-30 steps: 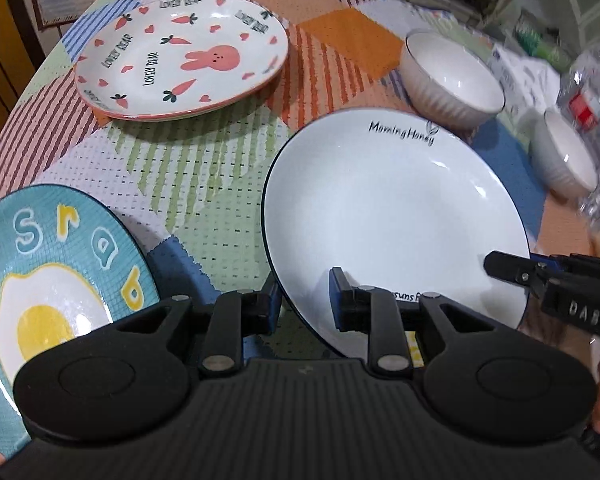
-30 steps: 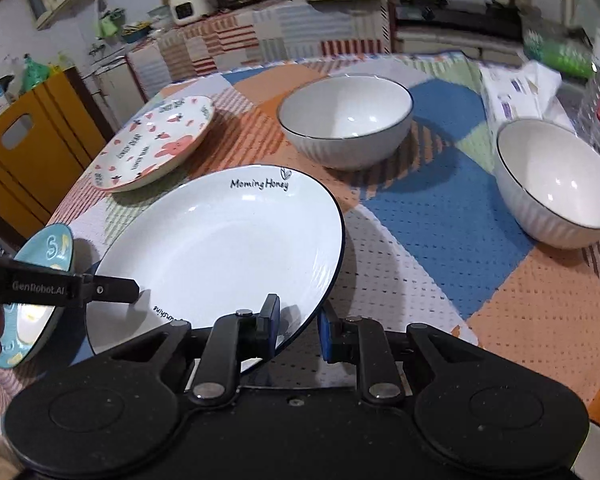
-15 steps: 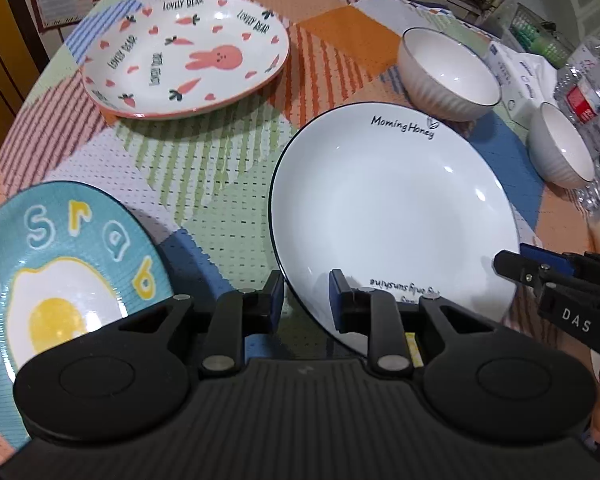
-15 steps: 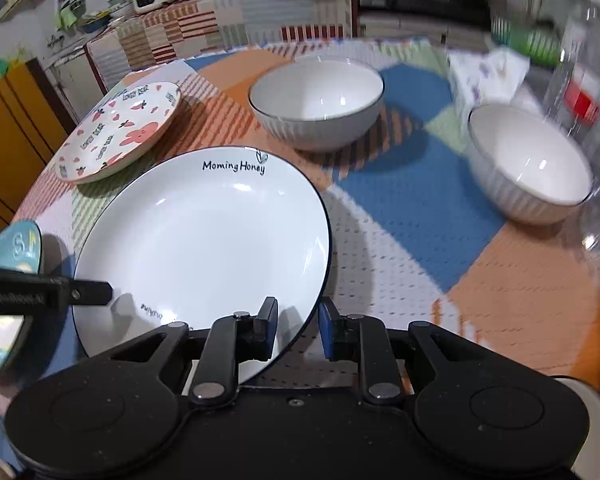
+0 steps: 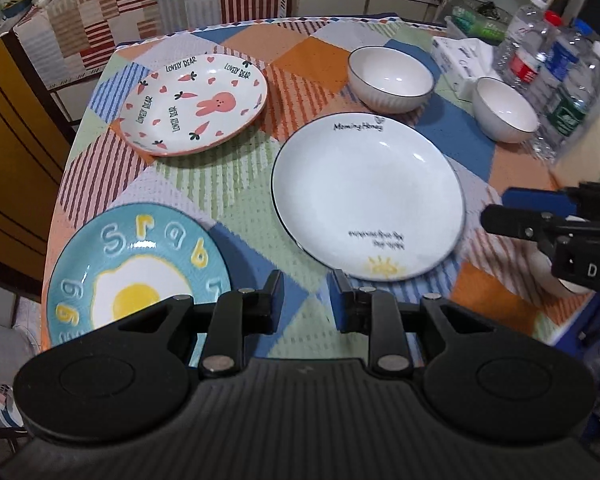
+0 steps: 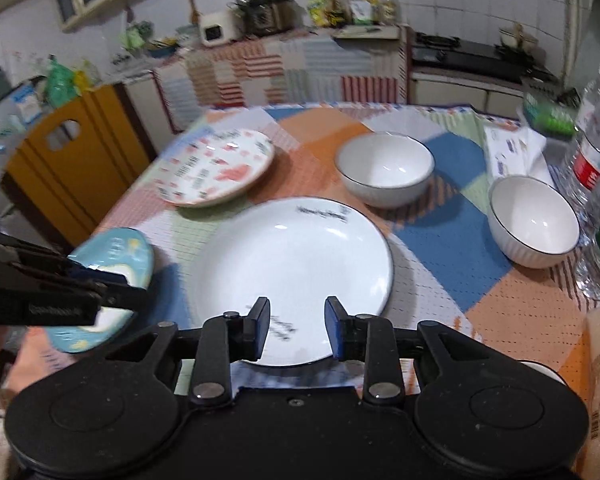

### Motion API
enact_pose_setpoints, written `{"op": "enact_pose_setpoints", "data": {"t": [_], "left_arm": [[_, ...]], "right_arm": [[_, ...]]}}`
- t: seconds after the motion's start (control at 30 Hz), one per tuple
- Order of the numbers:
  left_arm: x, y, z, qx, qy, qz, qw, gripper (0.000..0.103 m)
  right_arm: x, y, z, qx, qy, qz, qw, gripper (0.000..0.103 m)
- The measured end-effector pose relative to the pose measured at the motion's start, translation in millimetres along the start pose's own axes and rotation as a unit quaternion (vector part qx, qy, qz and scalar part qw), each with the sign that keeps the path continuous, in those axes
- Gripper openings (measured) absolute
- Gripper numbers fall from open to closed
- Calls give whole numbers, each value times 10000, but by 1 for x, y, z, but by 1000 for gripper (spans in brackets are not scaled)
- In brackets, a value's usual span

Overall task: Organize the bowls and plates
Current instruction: 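Lower the white plate, open both grippers, move to the teal egg plate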

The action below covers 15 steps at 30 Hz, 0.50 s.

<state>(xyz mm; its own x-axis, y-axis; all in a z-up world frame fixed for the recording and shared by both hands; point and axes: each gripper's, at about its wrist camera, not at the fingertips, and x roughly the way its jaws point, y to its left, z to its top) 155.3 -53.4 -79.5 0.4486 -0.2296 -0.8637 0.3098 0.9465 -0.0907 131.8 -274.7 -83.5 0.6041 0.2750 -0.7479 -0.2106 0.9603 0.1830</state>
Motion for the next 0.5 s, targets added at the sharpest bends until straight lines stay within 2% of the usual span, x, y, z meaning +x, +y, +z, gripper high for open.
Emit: {"op": "enact_pose_setpoints", "data": {"t": [0.1, 0.17, 0.33, 0.5], "left_arm": [[-14, 1, -9, 85, 62, -5, 9999, 25], [-21, 7, -16, 22, 200, -133, 9997, 25], [-36, 22, -33, 62, 306, -83, 9995, 26], [-50, 40, -49, 208, 456, 50, 9987, 32]], "right_arm": [[-15, 13, 0, -31, -73, 225, 9997, 37], [-24, 23, 0, -128, -118, 359, 9992, 40], [-47, 48, -5, -446, -420, 1043, 9927, 55], [-57, 78, -11, -898, -609, 1445, 9835, 68]]}}
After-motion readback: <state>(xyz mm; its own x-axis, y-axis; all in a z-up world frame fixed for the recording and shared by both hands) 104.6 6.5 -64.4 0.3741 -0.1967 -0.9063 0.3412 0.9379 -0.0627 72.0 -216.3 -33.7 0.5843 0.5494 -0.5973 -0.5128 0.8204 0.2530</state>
